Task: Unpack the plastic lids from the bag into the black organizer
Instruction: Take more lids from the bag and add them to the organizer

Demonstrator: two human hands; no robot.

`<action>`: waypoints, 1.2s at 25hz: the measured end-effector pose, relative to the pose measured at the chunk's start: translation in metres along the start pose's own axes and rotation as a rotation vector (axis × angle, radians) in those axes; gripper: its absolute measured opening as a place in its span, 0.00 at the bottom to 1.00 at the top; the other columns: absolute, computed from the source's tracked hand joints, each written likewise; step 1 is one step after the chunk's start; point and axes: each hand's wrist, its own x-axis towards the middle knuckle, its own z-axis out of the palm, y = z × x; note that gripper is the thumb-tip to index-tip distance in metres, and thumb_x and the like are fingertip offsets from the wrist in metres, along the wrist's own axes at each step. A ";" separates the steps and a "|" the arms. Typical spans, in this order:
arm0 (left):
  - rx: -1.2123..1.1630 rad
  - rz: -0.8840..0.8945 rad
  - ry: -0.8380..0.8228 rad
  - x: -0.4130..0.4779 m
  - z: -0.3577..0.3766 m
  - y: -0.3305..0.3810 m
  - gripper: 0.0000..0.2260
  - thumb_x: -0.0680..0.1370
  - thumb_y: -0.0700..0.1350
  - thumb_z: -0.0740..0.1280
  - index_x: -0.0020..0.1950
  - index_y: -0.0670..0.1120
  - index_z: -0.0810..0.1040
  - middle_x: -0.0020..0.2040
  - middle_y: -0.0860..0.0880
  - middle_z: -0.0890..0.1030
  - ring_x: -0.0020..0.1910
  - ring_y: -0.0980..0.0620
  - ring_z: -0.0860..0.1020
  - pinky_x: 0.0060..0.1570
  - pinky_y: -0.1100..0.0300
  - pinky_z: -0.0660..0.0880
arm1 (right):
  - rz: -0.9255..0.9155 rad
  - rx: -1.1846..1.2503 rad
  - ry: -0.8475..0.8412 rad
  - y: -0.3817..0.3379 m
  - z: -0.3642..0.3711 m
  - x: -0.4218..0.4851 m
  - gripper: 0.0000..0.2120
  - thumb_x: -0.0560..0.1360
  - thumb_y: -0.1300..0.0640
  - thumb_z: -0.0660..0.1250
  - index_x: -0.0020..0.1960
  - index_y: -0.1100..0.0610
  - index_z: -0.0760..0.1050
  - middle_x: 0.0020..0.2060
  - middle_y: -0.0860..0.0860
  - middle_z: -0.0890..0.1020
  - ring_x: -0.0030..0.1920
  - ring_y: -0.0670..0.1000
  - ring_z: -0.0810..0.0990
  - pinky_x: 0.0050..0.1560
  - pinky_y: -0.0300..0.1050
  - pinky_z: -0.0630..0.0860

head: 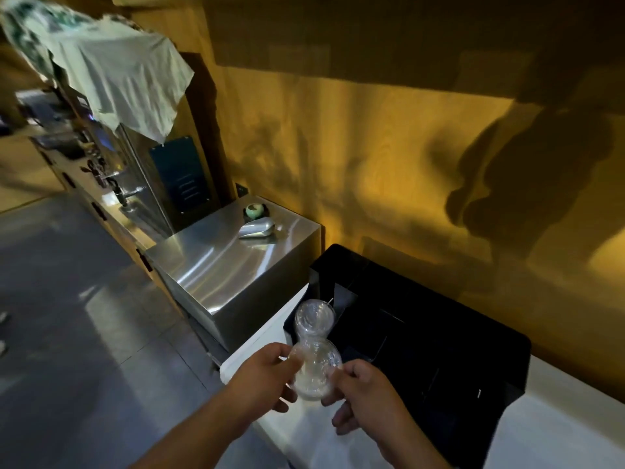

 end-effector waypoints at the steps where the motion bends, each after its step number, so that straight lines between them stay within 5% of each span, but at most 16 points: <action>1: -0.004 0.004 0.004 0.004 0.000 0.002 0.10 0.84 0.53 0.68 0.56 0.47 0.82 0.44 0.44 0.84 0.33 0.51 0.84 0.35 0.58 0.81 | -0.002 0.004 0.007 -0.002 -0.001 0.003 0.12 0.82 0.49 0.68 0.54 0.59 0.77 0.39 0.56 0.89 0.28 0.53 0.81 0.30 0.47 0.80; 12: 0.186 0.216 0.011 0.111 -0.022 0.029 0.12 0.78 0.50 0.77 0.58 0.56 0.78 0.45 0.47 0.86 0.35 0.51 0.87 0.34 0.60 0.82 | 0.008 0.071 0.304 -0.033 0.016 0.062 0.06 0.83 0.55 0.66 0.53 0.58 0.78 0.39 0.58 0.88 0.27 0.54 0.77 0.27 0.44 0.73; 17: 0.464 0.377 -0.065 0.175 -0.038 0.031 0.09 0.77 0.57 0.74 0.48 0.62 0.74 0.41 0.56 0.84 0.37 0.60 0.84 0.33 0.67 0.78 | 0.058 0.058 0.476 -0.042 0.044 0.099 0.06 0.83 0.56 0.65 0.56 0.58 0.76 0.37 0.56 0.89 0.25 0.53 0.79 0.26 0.45 0.75; 21: 0.539 0.427 -0.165 0.208 -0.042 0.030 0.08 0.77 0.57 0.73 0.50 0.59 0.76 0.38 0.55 0.83 0.35 0.59 0.82 0.37 0.58 0.82 | 0.095 0.012 0.645 -0.040 0.053 0.121 0.05 0.81 0.53 0.69 0.54 0.53 0.75 0.38 0.57 0.88 0.24 0.50 0.80 0.23 0.43 0.76; 26: 0.550 0.444 -0.201 0.217 -0.048 0.024 0.08 0.77 0.57 0.71 0.51 0.58 0.76 0.37 0.54 0.82 0.34 0.59 0.81 0.34 0.59 0.78 | 0.074 -0.159 0.772 -0.026 0.068 0.134 0.12 0.78 0.50 0.71 0.56 0.45 0.69 0.35 0.53 0.86 0.27 0.48 0.83 0.28 0.44 0.77; 30: 0.651 0.599 -0.155 0.215 -0.042 0.015 0.12 0.79 0.56 0.70 0.60 0.56 0.75 0.52 0.54 0.77 0.41 0.51 0.82 0.36 0.57 0.78 | -0.019 -0.453 0.806 -0.015 0.067 0.133 0.13 0.78 0.49 0.69 0.57 0.40 0.68 0.28 0.49 0.81 0.29 0.45 0.82 0.26 0.40 0.75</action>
